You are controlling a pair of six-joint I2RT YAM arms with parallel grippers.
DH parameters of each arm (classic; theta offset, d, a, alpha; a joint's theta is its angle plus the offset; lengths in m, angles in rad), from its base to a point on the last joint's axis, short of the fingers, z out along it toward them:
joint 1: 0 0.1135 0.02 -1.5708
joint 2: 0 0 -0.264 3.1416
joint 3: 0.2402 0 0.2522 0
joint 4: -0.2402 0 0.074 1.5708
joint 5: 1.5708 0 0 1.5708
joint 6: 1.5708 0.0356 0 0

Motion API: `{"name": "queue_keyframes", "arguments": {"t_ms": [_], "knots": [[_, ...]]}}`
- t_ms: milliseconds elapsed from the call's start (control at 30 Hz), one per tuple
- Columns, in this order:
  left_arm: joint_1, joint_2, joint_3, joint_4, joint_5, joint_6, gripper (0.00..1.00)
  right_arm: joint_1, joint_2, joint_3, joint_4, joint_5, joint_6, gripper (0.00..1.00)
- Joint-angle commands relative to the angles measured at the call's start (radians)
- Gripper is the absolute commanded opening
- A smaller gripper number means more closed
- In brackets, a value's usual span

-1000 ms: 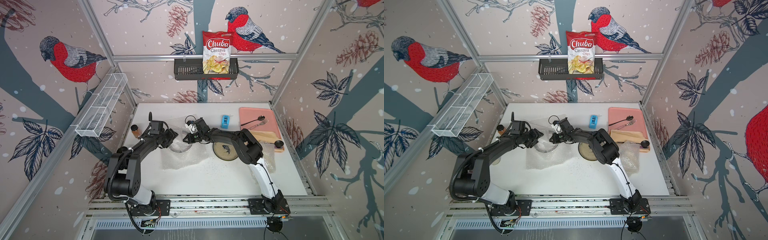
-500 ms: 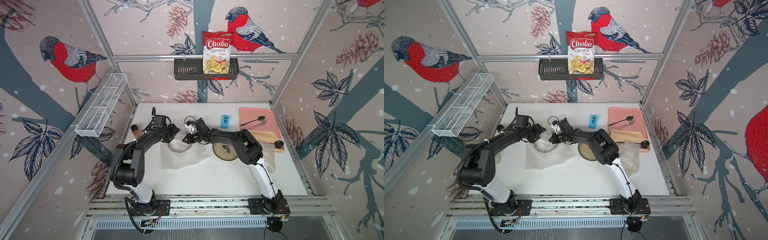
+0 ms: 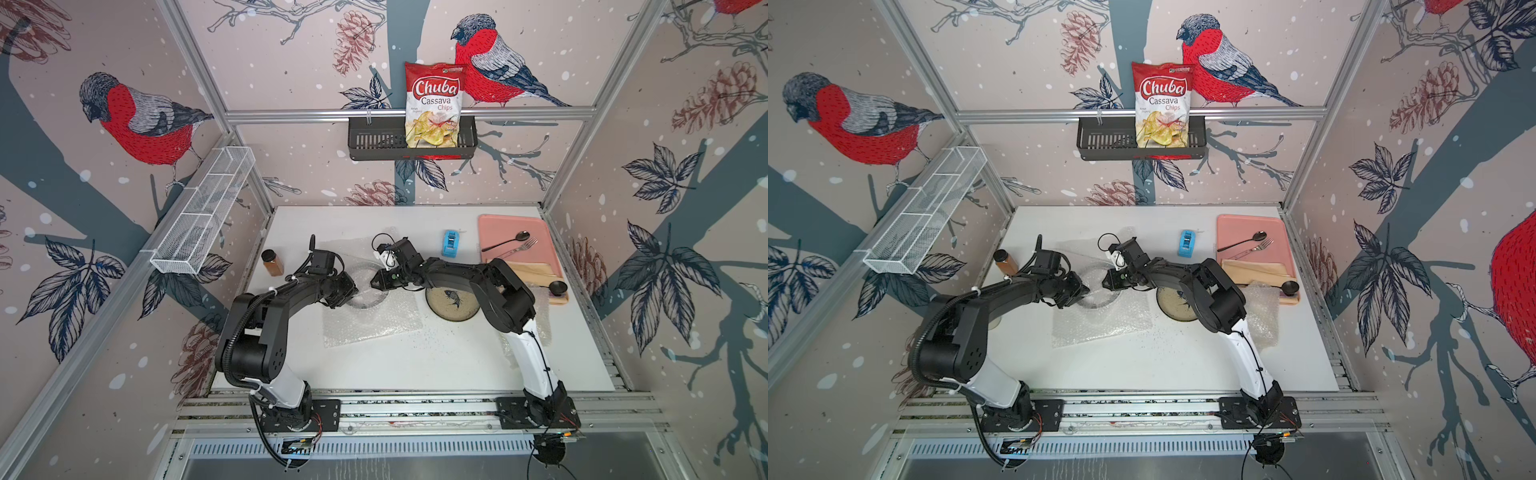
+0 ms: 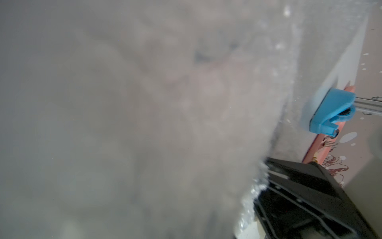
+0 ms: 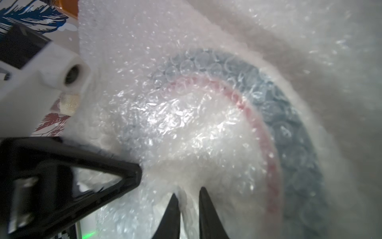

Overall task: Wrap dinner plates in bubble wrap
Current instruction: Wrap the plate in the bubble wrap.

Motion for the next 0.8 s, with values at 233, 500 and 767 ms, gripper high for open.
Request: {"name": "queue_keyframes", "arguments": {"t_ms": [233,500,767], "knots": [[-0.001,0.026,-0.023,0.011,-0.034,0.029,0.21,0.012,-0.129,-0.036,0.069,-0.122,0.085,0.22],[-0.001,0.029,-0.03,0.024,-0.025,0.018,0.21,0.05,-0.008,0.003,0.073,-0.081,0.173,0.11],[0.003,0.017,-0.001,0.027,0.035,0.005,0.34,0.059,0.061,0.001,-0.024,-0.006,0.155,0.08]]}}
